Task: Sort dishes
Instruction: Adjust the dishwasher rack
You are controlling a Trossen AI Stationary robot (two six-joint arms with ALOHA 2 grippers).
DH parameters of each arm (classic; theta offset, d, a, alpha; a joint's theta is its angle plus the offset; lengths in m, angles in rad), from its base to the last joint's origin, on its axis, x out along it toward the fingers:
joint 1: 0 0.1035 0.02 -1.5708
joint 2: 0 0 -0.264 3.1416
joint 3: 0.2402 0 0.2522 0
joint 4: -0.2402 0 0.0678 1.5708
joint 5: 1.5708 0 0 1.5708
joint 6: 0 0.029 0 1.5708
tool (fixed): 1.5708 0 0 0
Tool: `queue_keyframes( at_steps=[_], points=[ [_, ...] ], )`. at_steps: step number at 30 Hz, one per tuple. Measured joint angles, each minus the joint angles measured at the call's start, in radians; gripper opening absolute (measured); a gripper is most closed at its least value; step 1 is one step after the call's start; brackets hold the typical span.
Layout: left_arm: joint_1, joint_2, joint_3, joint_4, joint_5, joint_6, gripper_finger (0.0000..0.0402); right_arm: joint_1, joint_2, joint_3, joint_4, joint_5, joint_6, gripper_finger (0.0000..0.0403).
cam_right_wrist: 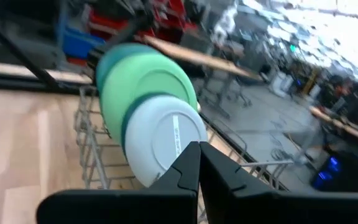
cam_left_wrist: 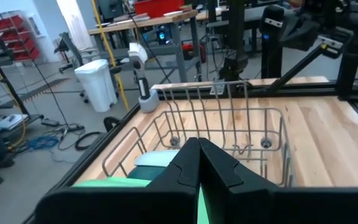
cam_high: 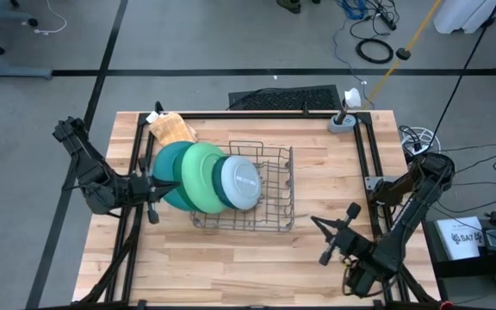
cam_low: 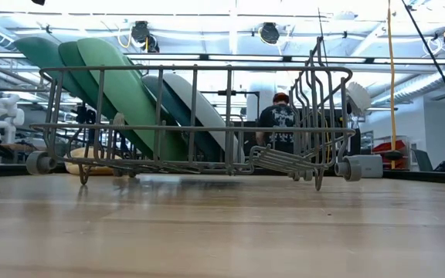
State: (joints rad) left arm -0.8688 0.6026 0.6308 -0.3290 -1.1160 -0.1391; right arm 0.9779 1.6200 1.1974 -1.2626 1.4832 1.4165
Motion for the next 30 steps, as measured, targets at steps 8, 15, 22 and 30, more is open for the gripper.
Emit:
queue_keyframes(
  at_steps=[8, 15, 22, 30],
  points=[
    [-0.025, -0.026, 0.000, -0.032, -0.035, 0.016, 0.0008, 0.121, -0.076, -0.286, 0.025, 0.086, 0.373, 0.0000],
    [-0.038, -0.014, 0.000, -0.018, -0.027, 0.015, 0.0008, 0.086, -0.076, -0.380, 0.116, 0.085, 0.503, 0.0000],
    [-0.037, 0.005, 0.000, 0.002, -0.026, 0.016, 0.0008, 0.033, -0.076, -0.189, 0.147, 0.058, 0.193, 0.0000],
    [-0.034, 0.058, 0.000, 0.109, -0.016, 0.058, 0.0008, -0.098, -0.076, 0.038, 0.663, -0.182, -0.767, 0.0000]
  ],
)
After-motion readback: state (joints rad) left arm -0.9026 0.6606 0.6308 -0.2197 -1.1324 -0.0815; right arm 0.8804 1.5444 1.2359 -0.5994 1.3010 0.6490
